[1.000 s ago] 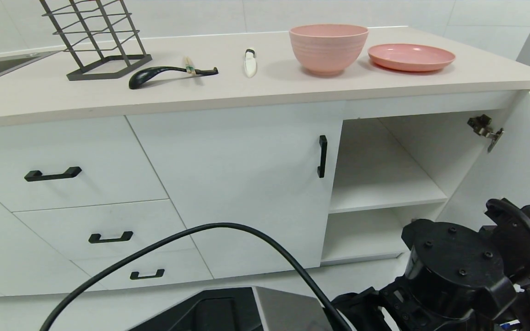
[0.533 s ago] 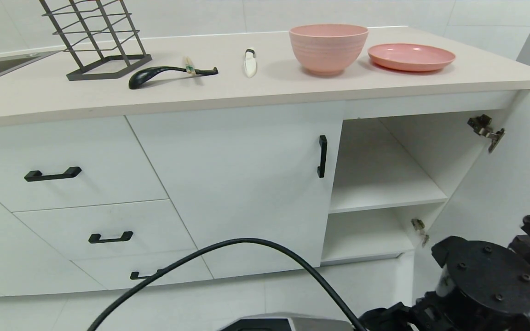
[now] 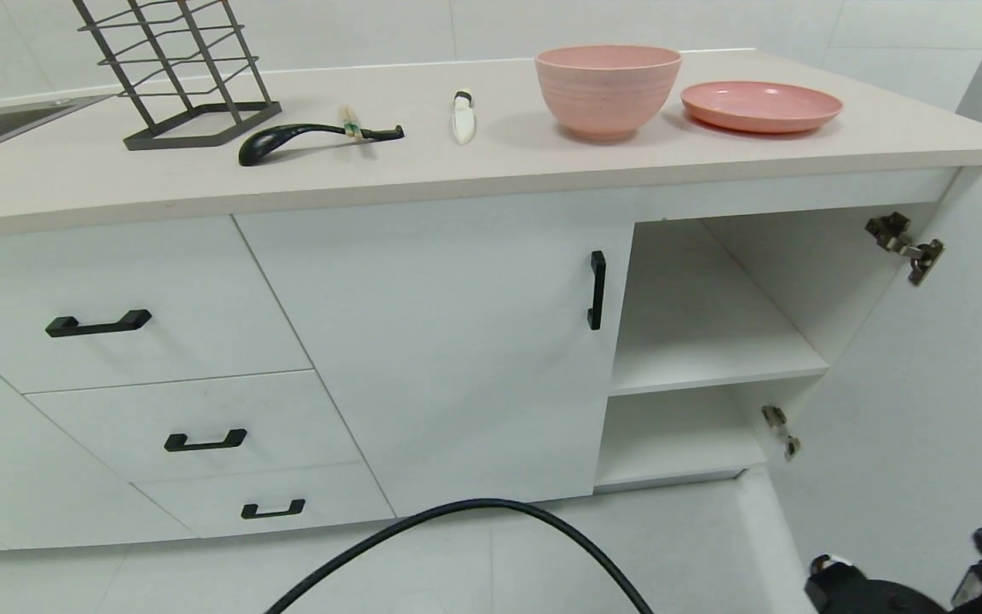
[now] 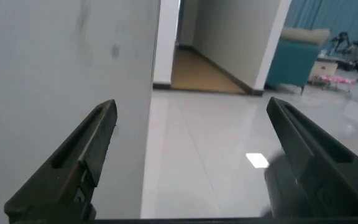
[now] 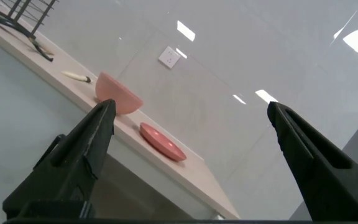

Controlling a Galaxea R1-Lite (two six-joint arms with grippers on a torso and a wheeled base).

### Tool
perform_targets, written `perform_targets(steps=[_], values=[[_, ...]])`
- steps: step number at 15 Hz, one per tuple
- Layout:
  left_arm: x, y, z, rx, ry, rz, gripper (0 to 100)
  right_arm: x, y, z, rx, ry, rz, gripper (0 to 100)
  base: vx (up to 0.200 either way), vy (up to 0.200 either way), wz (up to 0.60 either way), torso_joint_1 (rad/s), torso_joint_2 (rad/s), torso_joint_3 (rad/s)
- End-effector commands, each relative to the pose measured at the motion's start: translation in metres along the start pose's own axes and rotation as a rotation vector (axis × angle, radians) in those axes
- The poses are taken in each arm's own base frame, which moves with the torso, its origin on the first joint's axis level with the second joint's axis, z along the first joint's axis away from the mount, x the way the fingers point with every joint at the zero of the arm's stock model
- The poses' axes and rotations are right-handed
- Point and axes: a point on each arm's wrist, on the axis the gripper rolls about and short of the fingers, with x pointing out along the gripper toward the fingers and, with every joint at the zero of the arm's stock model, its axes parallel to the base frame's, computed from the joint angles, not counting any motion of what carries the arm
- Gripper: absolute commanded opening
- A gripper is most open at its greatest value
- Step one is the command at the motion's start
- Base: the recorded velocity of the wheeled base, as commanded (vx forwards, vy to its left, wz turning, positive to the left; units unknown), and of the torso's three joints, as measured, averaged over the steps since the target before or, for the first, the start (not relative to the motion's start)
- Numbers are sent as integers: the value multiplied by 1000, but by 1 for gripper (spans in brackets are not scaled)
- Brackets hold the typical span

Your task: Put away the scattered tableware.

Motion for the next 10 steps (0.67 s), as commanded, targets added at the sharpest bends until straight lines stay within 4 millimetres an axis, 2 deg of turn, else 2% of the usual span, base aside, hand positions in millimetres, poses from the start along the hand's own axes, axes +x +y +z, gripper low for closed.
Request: perform_targets(steps=[1,2,3,5,6,7,8,9,10], values=[[-81,31,50,-9,-12,112,100,-1,2,-7,26,23,11,100,0,0,0,0,0,0],[-124,44,80,16,-6,196,100,-6,10,-22,89,74,35,100,0,0,0,0,0,0],[-157,50,109,64,-2,266,100,-11,16,-32,134,105,58,100,0,0,0,0,0,0],[-214,46,165,182,-26,374,100,-22,30,-47,212,159,95,100,0,0,0,0,0,0],[-247,34,190,235,-37,435,100,-25,34,-52,252,185,116,100,0,0,0,0,0,0],[-273,22,205,274,-42,488,100,-27,37,-56,283,215,132,100,0,0,0,0,0,0],[-304,6,218,310,-45,556,100,-30,41,-60,331,266,154,100,0,0,0,0,0,0],[-325,-8,224,331,-49,602,100,-34,44,-61,354,298,165,100,0,0,0,0,0,0],[-356,-35,232,374,-63,679,100,-41,50,-63,391,347,177,100,0,0,0,0,0,0]])
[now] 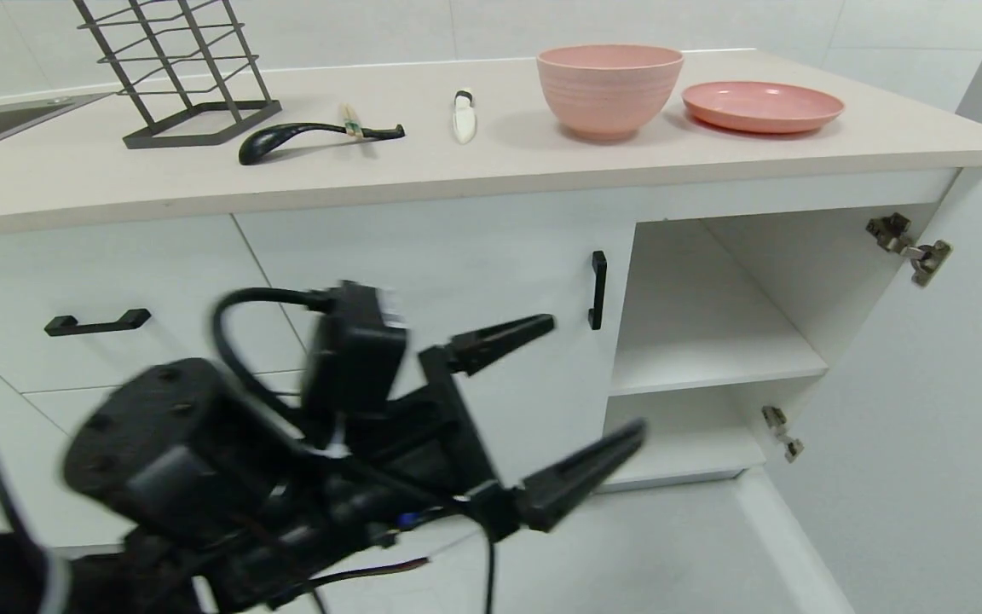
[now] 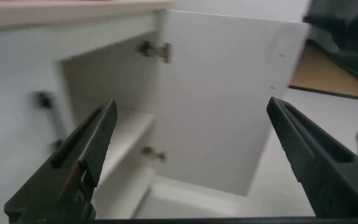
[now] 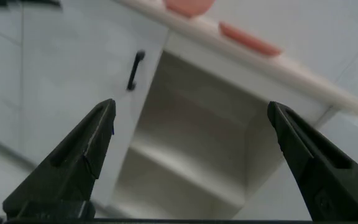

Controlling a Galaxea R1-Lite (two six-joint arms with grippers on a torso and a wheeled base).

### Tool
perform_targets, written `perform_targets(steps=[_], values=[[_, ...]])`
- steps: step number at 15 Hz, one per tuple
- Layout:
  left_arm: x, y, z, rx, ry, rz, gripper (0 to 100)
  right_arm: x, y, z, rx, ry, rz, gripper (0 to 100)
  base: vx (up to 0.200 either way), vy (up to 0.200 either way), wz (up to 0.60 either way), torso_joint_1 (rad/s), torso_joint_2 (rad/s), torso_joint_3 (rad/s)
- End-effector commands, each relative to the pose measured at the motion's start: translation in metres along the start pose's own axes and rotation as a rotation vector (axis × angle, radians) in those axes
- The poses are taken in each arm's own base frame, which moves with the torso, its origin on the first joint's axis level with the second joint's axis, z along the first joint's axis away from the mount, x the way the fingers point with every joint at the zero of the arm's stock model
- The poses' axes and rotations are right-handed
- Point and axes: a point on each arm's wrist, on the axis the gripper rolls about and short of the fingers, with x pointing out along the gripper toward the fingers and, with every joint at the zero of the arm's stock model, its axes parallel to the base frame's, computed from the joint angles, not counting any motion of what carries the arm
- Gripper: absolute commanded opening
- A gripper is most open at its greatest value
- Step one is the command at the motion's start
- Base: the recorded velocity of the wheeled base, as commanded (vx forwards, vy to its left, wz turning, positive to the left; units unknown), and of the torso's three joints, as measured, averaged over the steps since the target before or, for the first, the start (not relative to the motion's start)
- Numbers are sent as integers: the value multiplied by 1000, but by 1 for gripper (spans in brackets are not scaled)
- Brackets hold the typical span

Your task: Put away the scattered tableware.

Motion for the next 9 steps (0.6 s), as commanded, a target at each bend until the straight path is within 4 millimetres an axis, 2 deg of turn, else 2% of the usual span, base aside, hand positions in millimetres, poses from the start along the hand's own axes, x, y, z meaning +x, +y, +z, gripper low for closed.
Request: perform_targets(steps=[1,2,4,7,9], values=[[-121,-10,56,158,-107,235,100,-9,8,-2,16,16,8,100,0,0,0,0,0,0],[-162,-28,61,213,-136,321,100,-16,15,-9,54,65,17,100,0,0,0,0,0,0],[-197,-49,74,288,-166,450,100,-25,24,-17,98,124,32,100,0,0,0,0,0,0],[-232,-85,66,288,-83,600,100,-45,42,-29,163,168,110,100,0,0,0,0,0,0],[-250,-108,47,264,-16,680,100,-57,51,-38,189,197,102,100,0,0,0,0,0,0]])
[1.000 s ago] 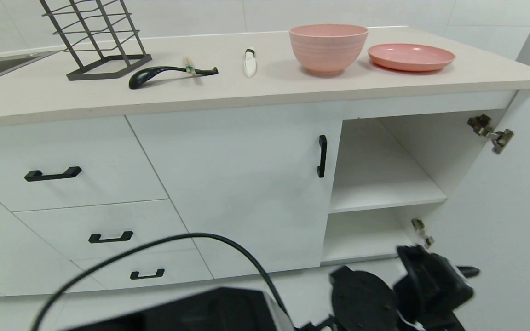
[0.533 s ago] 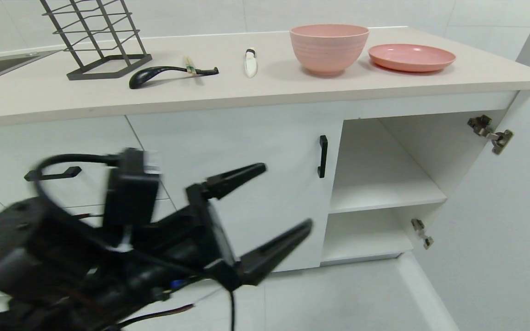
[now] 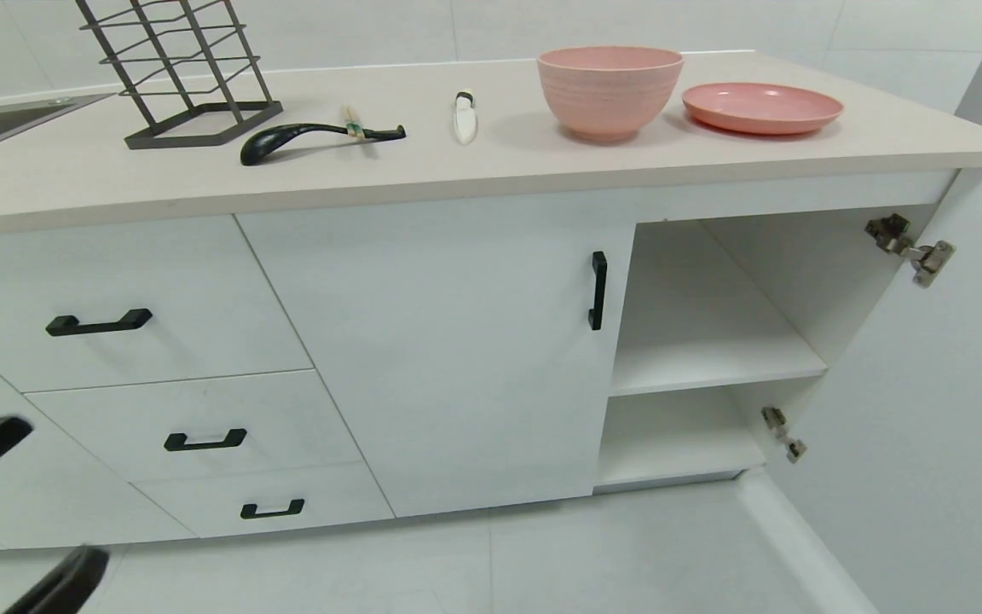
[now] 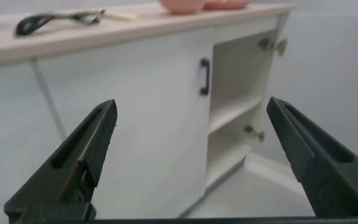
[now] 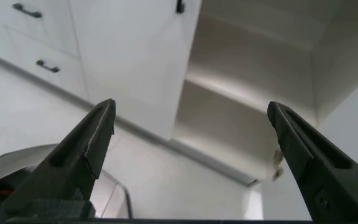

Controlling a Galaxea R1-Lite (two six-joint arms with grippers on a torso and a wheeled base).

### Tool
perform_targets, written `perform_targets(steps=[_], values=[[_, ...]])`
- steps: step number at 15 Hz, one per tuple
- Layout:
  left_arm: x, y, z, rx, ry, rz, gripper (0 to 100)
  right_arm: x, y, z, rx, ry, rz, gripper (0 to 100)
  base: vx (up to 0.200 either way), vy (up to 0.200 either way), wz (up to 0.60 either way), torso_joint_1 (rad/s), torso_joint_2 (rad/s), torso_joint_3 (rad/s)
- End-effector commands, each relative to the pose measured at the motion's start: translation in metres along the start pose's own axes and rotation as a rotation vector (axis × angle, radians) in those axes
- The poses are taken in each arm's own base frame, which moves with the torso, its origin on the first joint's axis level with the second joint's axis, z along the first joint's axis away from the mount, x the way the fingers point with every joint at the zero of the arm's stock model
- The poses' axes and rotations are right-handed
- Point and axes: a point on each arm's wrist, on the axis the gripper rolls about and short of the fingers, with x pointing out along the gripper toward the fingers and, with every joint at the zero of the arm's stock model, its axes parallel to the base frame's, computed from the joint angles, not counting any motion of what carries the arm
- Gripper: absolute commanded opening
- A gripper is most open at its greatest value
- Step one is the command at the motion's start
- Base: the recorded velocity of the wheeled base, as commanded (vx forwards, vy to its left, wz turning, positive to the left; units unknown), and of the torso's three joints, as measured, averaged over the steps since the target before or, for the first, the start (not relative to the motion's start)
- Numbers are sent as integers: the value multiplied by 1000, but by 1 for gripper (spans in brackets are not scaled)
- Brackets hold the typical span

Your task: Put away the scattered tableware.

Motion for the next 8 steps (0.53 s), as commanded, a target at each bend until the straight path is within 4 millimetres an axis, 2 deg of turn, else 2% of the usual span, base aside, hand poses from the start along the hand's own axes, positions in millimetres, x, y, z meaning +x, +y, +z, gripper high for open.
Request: perform_targets(steps=[1,3,5,8], values=[[-71,-32,-19,75,-24,182,100,-11,8,-5,-31,-50,-39,100,0,0,0,0,0,0],[-83,-39,-37,61,27,222,100,-11,6,-11,29,19,-149,100,0,0,0,0,0,0],[-84,-34,-64,61,154,331,100,-13,6,-25,94,174,-304,100,0,0,0,0,0,0],[-88,-31,-76,71,278,519,100,-14,4,-26,114,190,-396,100,0,0,0,0,0,0]])
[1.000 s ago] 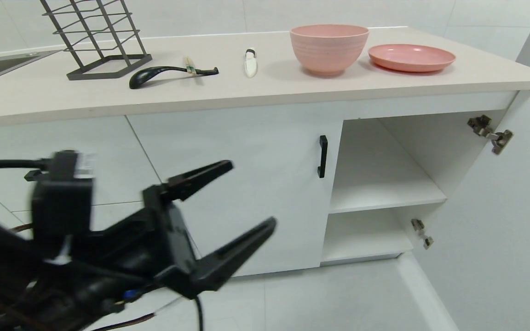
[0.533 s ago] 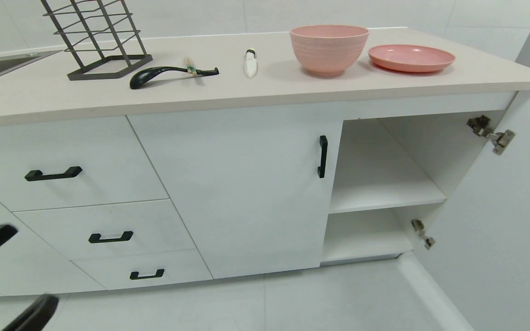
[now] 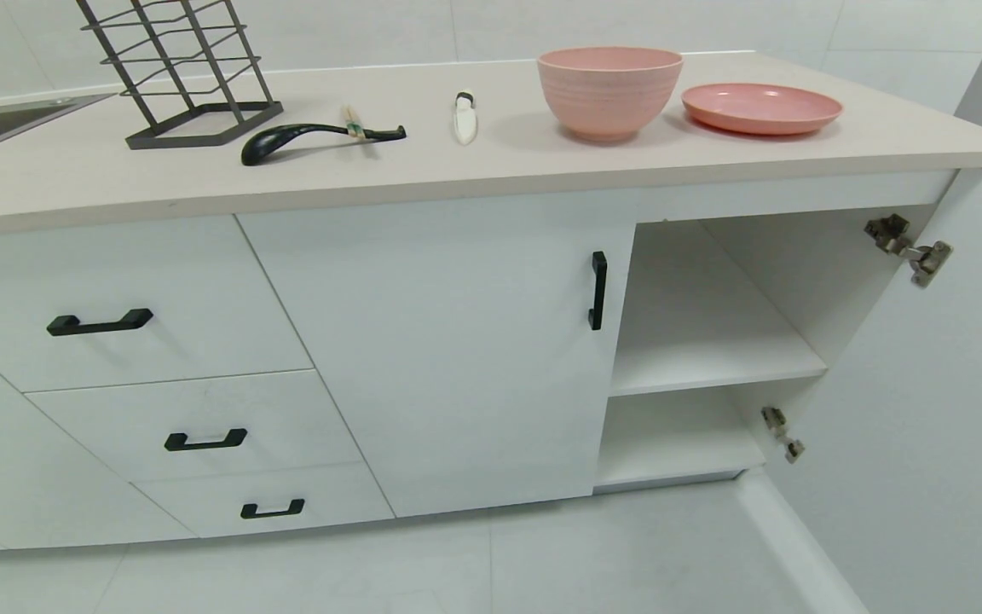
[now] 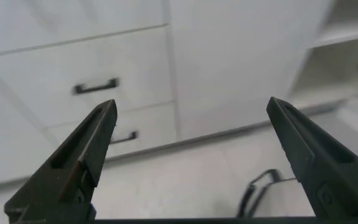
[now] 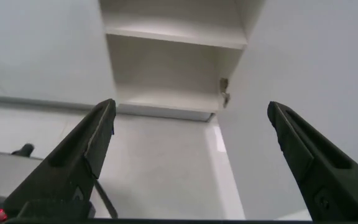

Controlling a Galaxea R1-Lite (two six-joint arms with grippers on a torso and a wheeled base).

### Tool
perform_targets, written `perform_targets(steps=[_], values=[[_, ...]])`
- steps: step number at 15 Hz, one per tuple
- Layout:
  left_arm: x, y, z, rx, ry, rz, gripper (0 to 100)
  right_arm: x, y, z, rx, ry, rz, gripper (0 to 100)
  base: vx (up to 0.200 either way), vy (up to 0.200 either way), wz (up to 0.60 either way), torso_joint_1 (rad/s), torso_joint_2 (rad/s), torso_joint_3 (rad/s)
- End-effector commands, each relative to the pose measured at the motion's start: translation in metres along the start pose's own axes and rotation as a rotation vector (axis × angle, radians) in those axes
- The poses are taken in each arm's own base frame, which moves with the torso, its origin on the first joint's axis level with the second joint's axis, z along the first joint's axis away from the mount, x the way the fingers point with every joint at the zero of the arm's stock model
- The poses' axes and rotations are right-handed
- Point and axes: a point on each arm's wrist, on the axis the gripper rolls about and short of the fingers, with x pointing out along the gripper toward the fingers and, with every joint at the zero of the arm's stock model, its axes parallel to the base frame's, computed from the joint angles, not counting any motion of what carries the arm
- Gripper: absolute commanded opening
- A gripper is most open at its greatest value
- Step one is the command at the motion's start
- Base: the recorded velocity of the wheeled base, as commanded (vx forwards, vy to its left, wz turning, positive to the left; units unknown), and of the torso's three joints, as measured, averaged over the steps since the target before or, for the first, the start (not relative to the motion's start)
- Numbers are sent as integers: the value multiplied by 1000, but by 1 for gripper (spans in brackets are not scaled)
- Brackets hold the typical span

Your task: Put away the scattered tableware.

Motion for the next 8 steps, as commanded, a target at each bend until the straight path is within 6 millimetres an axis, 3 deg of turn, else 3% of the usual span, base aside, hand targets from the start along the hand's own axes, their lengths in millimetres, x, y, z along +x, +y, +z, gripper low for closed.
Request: perform_targets(steps=[1,4,8], values=[[-3,2,-8,14,32,142,100,0,-2,-1,14,21,-89,100,0,0,0,0,0,0],[-2,2,-7,13,25,118,100,0,-3,-4,147,45,-149,100,0,0,0,0,0,0],[-2,2,-7,-47,22,122,100,0,-3,-4,157,45,-157,100,0,0,0,0,0,0]])
